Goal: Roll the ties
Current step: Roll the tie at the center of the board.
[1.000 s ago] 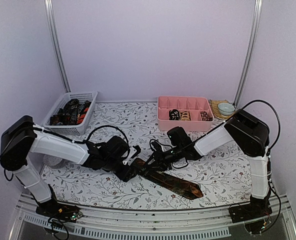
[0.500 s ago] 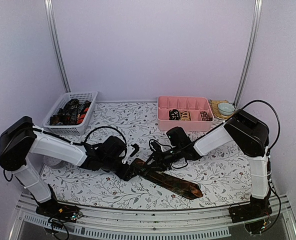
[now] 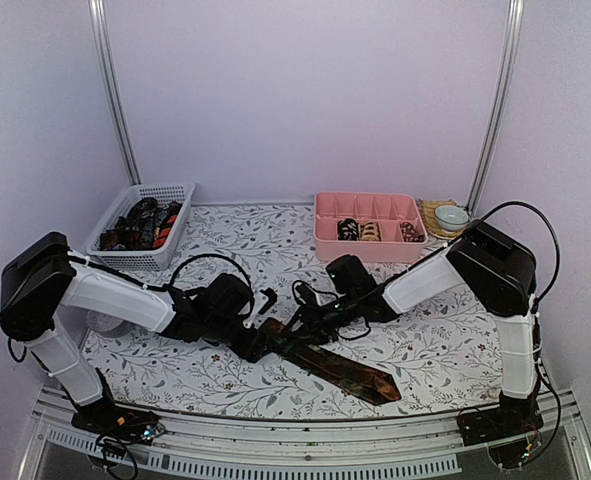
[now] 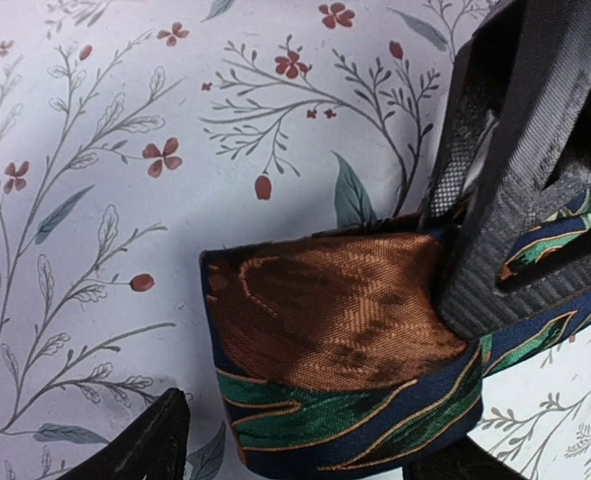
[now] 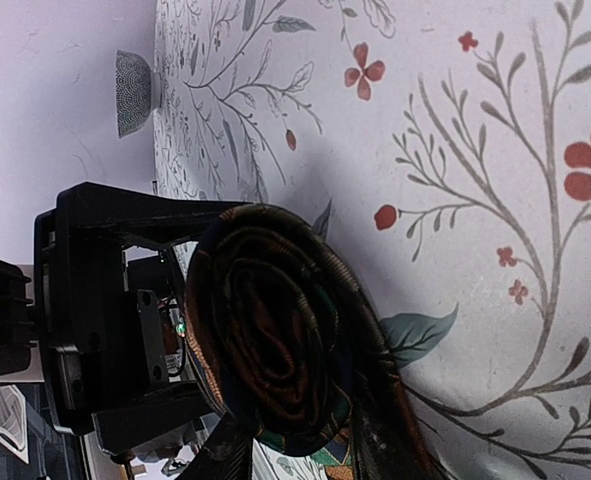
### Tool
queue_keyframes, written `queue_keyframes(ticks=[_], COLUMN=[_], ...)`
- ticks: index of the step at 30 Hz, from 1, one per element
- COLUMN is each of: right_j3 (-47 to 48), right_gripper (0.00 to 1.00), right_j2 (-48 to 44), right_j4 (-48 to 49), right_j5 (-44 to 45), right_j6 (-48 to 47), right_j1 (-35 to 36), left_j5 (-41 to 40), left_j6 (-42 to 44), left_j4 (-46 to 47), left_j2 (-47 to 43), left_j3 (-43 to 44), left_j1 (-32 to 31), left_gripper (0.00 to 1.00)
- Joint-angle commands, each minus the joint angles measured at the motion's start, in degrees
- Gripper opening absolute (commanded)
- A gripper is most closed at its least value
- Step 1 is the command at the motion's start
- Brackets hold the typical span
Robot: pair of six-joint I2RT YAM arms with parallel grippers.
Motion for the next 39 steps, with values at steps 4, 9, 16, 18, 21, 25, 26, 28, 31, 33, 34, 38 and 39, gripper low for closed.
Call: queue_keyframes(ticks=[4,9,16,18,21,25,26,28,31,33,34,38,39], right_j3=[0.68,0.65,0.19,0.23,0.26,0.08,-0.04,0.02,-0.21,-0.39,-0.42,-0.85,-0.9], right_gripper=[0.33,0.33,0.33,0.33,0.33,0.33,0.33,0.33,0.33,0.33,0.33,0.33,0.33], right_j2=[3.26,4.24,5.32,5.25,5.1,4.69,4.59,4.34,4.21,4.27,4.24,4.41,4.52], right_j4=[-6.21,-7.56,-7.37,-7.54,-7.76,-7.78,-7.74,-7.7,-7.61,-7.45,-7.31,-6.8,-6.67], right_j5=[2.24,3.55,4.06,4.33,4.65,4.88,4.88,4.88,4.94,4.96,4.96,4.8,4.71], right_j6=[-2.2,-3.24,-3.74,-3.99,-4.23,-4.36,-4.36,-4.33,-4.44,-4.3,-4.31,-4.12,-4.1], right_j1=[2.71,2.79,2.79,2.76,2.75,2.77,2.72,2.74,2.72,2.79,2.79,2.78,2.77], left_j5=[-1.91,1.49,11.68,15.35,20.85,26.03,27.64,30.44,33.04,34.12,34.57,35.02,35.36], left_j6=[-1.78,-2.68,-9.36,-11.8,-16.07,-20.63,-21.81,-24.22,-27.85,-29.4,-30.33,-32.23,-32.56], left_j4=[0.17,-3.2,3.0,7.05,13.12,18.72,20.43,25.6,31.48,34.01,35.4,38.52,39.35], left_j2=[-0.04,-2.48,-18.62,-20.35,-19.83,-14.84,-13.31,-10.77,-6.84,-4.31,-3.11,1.81,3.24], left_j3=[0.71,-0.18,-9.36,-11.59,-14.29,-15.83,-16.24,-17.41,-18.55,-18.6,-18.76,-18.67,-18.62], left_j1=[0.21,0.2,5.47,8.48,12.08,13.56,13.76,13.99,14.26,14.31,14.33,14.37,14.37], left_gripper=[0.72,0.76,0.97,1.0,1.0,1.0,1.0,1.0,1.0,1.0,1.0,0.99,0.98])
